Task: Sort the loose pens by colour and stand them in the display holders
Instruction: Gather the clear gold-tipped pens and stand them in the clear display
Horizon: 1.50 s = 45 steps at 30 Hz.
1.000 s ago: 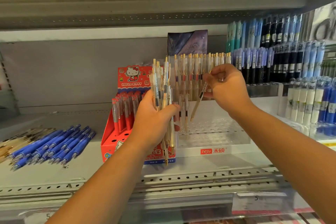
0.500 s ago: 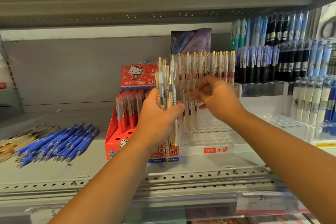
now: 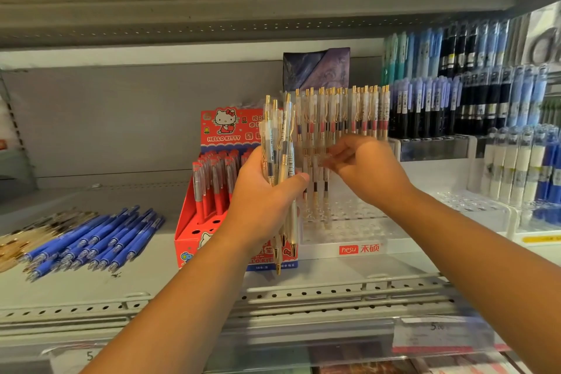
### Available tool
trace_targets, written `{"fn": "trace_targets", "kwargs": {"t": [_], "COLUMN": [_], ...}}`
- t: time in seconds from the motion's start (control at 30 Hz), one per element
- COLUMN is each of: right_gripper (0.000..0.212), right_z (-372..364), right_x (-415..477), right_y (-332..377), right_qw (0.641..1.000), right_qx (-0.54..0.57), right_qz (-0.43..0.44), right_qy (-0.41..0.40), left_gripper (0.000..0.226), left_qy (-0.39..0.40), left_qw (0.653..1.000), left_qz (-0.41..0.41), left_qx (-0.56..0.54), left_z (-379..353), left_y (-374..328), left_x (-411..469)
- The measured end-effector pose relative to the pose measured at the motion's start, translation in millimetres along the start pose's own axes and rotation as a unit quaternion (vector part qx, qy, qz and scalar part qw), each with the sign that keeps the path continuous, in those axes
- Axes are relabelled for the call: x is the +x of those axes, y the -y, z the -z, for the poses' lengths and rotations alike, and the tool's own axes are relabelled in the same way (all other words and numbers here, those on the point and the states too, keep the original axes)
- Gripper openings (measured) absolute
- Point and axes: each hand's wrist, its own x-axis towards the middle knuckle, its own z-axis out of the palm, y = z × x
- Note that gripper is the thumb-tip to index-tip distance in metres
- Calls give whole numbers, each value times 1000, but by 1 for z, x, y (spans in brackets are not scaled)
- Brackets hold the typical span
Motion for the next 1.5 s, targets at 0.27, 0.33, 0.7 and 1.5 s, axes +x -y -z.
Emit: {"fn": "trace_targets", "kwargs": {"t": [0.27,0.33,0.7,1.5], "right_gripper": [12,24,35,25], "right_z": [15,15,17,39], "right_x": [-21,-25,-24,2], "right_y": [52,59,60,10], "right_qw": [942,925,937,949], "right_qx": [328,363,332,299], "right_qz": [23,27,-9,-60], "right_qy": [70,109,110,-86], "left_gripper": [42,43,43,25], "left_qy": [14,19,69,-4], "left_qw": [1000,999,997,999], "left_qz": [-4,-2,-13,45], "left_qx": [-14,-34,-33,-27], "left_z": [-1,-1,-2,0], "left_y": [-3,-3,-4,2], "left_x": [1,1,-1,2]}}
